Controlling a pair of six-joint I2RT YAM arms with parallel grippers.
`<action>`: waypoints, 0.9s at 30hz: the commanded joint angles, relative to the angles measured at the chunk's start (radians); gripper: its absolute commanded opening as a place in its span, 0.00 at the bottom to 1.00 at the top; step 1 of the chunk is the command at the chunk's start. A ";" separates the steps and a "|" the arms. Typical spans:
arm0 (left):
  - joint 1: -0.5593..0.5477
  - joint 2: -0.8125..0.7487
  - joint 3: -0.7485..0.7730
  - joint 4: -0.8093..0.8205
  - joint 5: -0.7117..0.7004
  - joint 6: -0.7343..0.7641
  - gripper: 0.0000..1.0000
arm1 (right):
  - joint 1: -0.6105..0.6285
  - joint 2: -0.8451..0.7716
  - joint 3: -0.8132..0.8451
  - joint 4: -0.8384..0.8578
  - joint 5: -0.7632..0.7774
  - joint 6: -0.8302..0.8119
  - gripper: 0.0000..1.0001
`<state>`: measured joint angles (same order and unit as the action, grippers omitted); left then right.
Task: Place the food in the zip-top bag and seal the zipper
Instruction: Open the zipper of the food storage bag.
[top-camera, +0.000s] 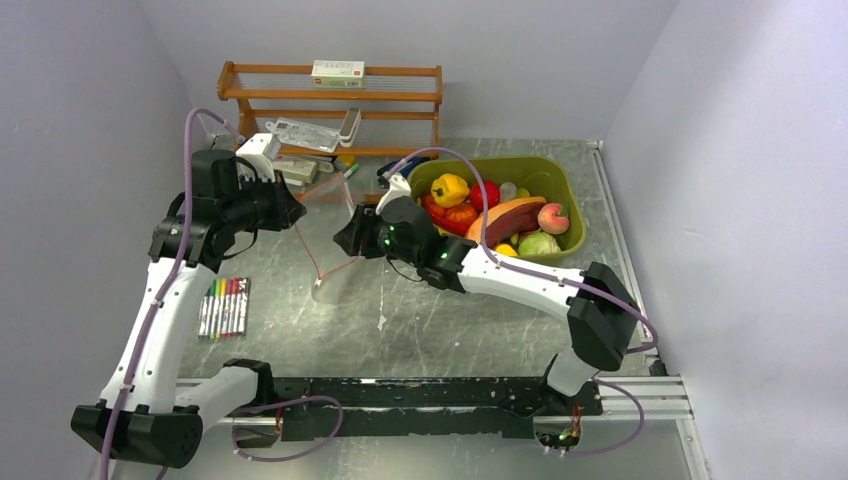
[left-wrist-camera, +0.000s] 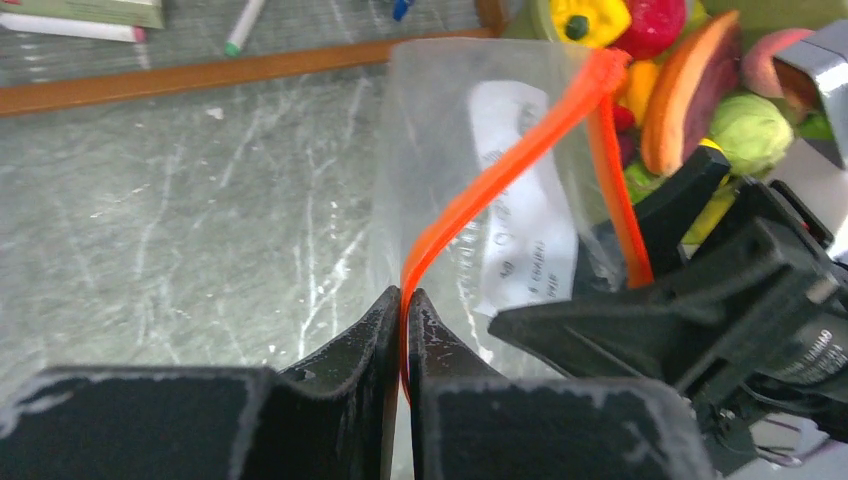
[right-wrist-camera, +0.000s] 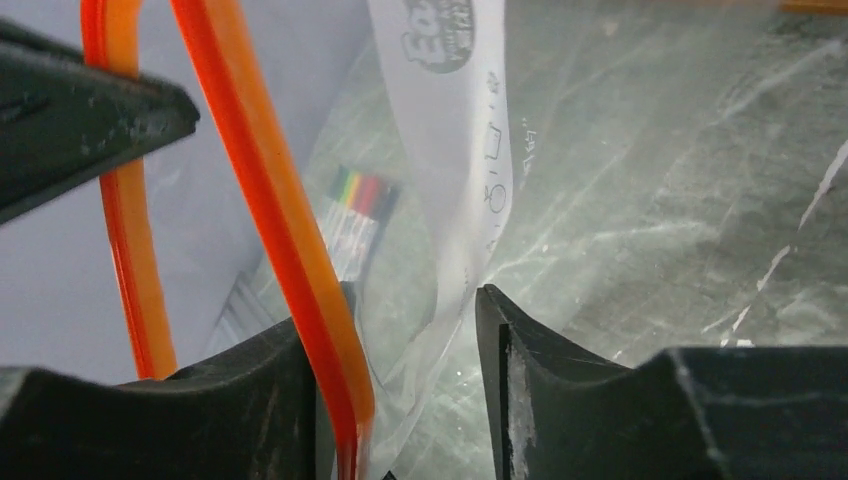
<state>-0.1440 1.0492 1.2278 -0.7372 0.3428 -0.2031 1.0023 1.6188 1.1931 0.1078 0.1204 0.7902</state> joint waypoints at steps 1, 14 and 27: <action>-0.027 0.009 0.065 -0.022 -0.151 0.037 0.07 | -0.005 -0.048 0.039 0.017 -0.085 -0.109 0.52; -0.107 0.108 0.274 -0.101 -0.440 0.091 0.07 | -0.068 -0.268 0.012 -0.096 -0.170 -0.264 0.96; -0.115 0.056 0.104 0.011 -0.285 0.004 0.07 | -0.105 -0.252 -0.026 -0.052 -0.261 -0.203 0.94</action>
<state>-0.2504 1.1149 1.3689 -0.7525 0.0643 -0.1734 0.9058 1.3582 1.1763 0.0624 -0.1390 0.5850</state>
